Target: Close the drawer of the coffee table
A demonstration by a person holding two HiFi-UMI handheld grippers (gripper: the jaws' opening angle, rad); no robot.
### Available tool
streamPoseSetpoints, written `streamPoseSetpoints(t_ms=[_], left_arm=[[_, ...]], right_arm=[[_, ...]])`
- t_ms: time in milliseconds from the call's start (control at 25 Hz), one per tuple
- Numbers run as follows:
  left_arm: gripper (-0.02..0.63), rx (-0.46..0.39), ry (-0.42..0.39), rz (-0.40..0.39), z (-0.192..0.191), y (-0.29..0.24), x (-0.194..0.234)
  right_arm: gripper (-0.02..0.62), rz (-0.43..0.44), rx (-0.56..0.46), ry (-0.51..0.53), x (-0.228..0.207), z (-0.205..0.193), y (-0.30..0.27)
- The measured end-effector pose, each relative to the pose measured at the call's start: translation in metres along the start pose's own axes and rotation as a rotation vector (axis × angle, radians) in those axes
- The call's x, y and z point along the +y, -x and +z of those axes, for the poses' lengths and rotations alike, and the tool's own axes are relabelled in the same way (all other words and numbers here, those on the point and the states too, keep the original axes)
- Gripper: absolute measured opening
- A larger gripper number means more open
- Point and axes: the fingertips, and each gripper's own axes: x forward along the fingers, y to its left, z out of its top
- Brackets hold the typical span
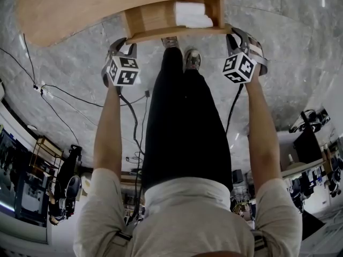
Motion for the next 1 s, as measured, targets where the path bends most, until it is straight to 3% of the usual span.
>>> streamPoseSetpoints(t_ms=[360,1000], left_arm=[[0.153,-0.013,0.011,-0.017,0.001,-0.001,0.001],[0.153,-0.016,0.066,0.002,0.035,-0.009,0.028]], right_arm=[[0.11,-0.008,0.016,-0.007,-0.001,0.0,0.0],[0.11,-0.034,0.004,-0.002,-0.042,0.016,-0.014]])
